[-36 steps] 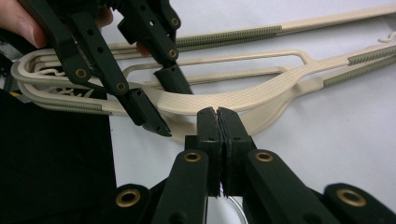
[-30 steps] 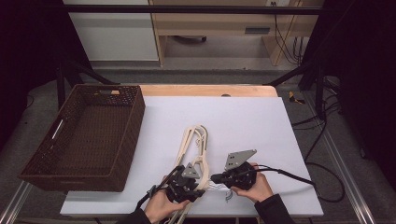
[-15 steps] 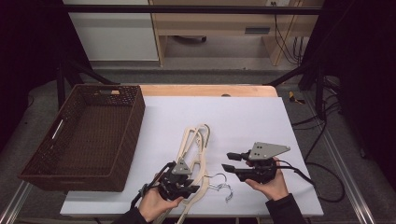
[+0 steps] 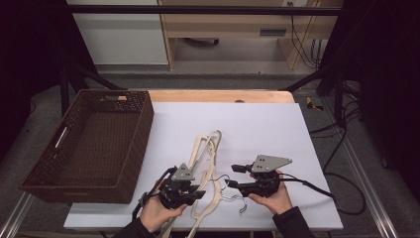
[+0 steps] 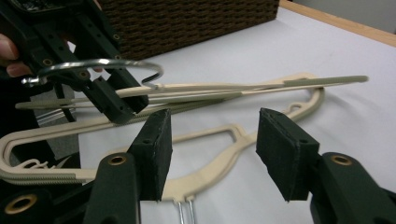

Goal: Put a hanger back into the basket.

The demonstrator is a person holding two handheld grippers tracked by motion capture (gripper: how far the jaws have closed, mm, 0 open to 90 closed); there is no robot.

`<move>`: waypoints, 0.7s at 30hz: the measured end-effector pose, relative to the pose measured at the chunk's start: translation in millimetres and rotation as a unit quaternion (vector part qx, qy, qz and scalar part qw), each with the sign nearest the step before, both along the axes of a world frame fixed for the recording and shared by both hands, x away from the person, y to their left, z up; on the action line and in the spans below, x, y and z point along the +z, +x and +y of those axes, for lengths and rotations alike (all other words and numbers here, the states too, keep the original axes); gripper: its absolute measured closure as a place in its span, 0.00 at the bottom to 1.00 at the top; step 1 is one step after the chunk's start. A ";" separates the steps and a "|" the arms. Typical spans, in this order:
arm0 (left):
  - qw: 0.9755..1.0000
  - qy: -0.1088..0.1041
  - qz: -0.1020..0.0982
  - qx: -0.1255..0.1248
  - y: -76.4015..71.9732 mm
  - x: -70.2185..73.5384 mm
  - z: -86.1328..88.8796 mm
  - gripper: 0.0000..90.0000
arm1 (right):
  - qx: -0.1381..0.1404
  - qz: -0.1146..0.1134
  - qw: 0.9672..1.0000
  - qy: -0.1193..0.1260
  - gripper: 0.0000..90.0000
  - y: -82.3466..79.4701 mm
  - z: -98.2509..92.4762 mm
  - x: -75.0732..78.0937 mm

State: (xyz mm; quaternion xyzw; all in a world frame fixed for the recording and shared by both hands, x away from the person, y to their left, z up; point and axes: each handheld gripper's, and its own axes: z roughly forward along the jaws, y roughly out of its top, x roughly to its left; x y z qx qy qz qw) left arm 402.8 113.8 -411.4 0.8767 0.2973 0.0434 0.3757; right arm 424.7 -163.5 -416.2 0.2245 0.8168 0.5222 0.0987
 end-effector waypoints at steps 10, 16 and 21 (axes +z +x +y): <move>1.000 -0.009 -0.007 0.012 2.1 4.5 5.2 0.84 | 0.034 -0.015 0.999 0.027 0.63 -3.2 28.5 2.1; 1.000 -0.011 -0.008 0.015 2.0 4.3 5.5 0.84 | 0.054 -0.015 0.998 0.025 0.83 -1.1 44.9 4.3; 1.000 -0.012 -0.008 0.016 1.9 4.9 6.0 0.84 | 0.052 -0.025 0.998 0.021 0.97 -1.6 47.0 4.7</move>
